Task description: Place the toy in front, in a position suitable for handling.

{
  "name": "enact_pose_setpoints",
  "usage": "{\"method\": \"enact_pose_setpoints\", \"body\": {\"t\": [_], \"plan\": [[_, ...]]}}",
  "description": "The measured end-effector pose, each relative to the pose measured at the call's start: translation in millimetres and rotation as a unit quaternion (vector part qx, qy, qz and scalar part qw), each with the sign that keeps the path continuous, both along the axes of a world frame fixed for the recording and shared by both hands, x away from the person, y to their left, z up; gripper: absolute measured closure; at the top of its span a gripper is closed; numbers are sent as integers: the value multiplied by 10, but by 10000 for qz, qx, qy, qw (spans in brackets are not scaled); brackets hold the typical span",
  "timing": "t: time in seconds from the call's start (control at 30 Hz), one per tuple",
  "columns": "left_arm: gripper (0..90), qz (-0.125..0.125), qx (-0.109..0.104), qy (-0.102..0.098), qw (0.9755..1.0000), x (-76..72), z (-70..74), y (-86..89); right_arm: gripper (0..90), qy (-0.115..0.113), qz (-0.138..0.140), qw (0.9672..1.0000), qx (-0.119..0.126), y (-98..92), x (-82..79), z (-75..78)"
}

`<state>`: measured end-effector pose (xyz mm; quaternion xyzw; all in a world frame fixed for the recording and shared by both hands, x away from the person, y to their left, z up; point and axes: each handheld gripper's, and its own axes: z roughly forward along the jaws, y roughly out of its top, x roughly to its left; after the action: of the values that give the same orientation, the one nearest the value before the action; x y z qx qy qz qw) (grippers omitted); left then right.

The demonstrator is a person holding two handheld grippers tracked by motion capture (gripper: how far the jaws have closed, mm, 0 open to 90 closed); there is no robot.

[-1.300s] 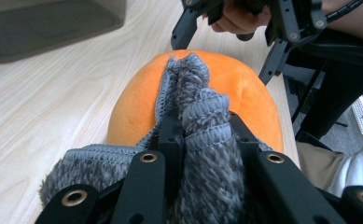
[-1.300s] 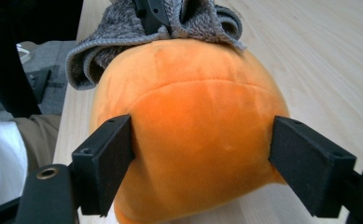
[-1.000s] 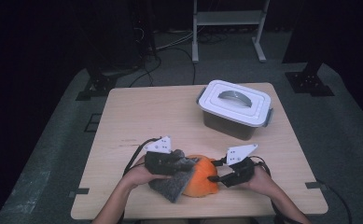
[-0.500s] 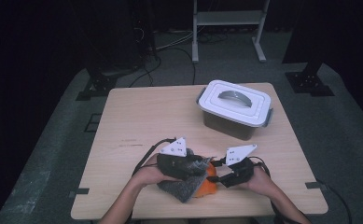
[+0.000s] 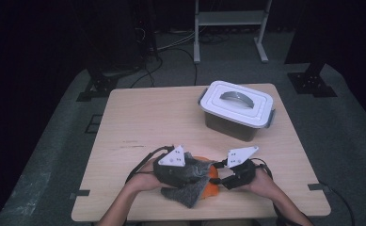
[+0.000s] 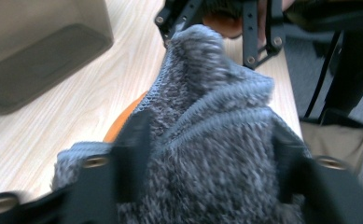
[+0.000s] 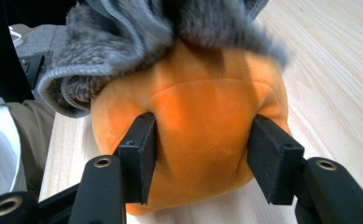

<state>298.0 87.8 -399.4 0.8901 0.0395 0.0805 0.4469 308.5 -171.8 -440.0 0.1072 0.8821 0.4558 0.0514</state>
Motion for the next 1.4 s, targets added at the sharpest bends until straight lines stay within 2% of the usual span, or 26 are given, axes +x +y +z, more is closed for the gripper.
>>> {"method": "enact_pose_setpoints", "body": {"t": [0.07, 0.2, 0.3, 0.37, 0.4, 0.43, 0.47, 0.53, 0.63, 0.77, 0.83, 0.9, 0.93, 1.0, 1.17, 1.23, 1.27, 1.4], "plan": [[702, 39, 36, -57, 10000, -3, 23, 8, 455, -1, -30, 10000, -15, -9, 2, -12], [728, 106, -5, -14, 9999, 21, 80, 103, 458, 8, -51, 10000, 18, 7, 0, 1], [728, 255, 114, -70, 9996, 48, 121, 261, 459, 4, -46, 10000, 2, 6, 3, -1], [727, 351, 192, -21, 9992, 74, 106, 381, 459, 3, -44, 10000, 4, -2, 7, -4], [726, 462, 164, 139, 9987, 96, 43, 475, 459, 9, -57, 10000, 15, 2, 4, -3], [725, 462, 164, 139, 9987, 96, 43, 475, 459, 9, -57, 10000, 15, 2, 4, -3], [724, 507, 59, 271, 9983, 120, -16, 540, 460, -48, -26, 10000, 22, 17, 0, 7], [722, 534, 17, 315, 9981, 133, -45, 562, 460, -69, -23, 10000, 20, 29, -7, 15], [720, 544, -152, 503, 9971, 188, -119, 634, 462, -117, -9, 9999, 13, 47, -18, 26], [719, 567, -250, 646, 9960, 226, -182, 711, 475, -101, -1, 9999, 21, 38, -22, 18], [719, 552, -379, 713, 9952, 234, -190, 744, 482, -96, 5, 10000, 21, 38, -22, 20], [719, 607, -400, 724, 9947, 244, -195, 782, 493, -122, 10, 9999, 24, 34, -32, 27], [720, 649, -459, 813, 9935, 261, -218, 828, 495, -145, 11, 9999, 20, 32, -38, 30], [719, 674, -459, 866, 9929, 267, -244, 844, 498, -150, 13, 9999, 16, 32, -44, 35], [721, 546, -858, 1096, 9888, 256, -293, 836, 500, -227, 44, 9997, 10, 51, -56, 56], [722, 488, -966, 1102, 9880, 249, -271, 804, 504, -219, 32, 9998, -2, 51, -53, 52], [722, 378, -1081, 1098, 9873, 241, -226, 764, 507, -212, 28, 9998, -5, 48, -51, 47], [721, 192, -1191, 1031, 9873, 219, -134, 674, 508, -246, 48, 9997, -27, 66, -59, 49]]}}
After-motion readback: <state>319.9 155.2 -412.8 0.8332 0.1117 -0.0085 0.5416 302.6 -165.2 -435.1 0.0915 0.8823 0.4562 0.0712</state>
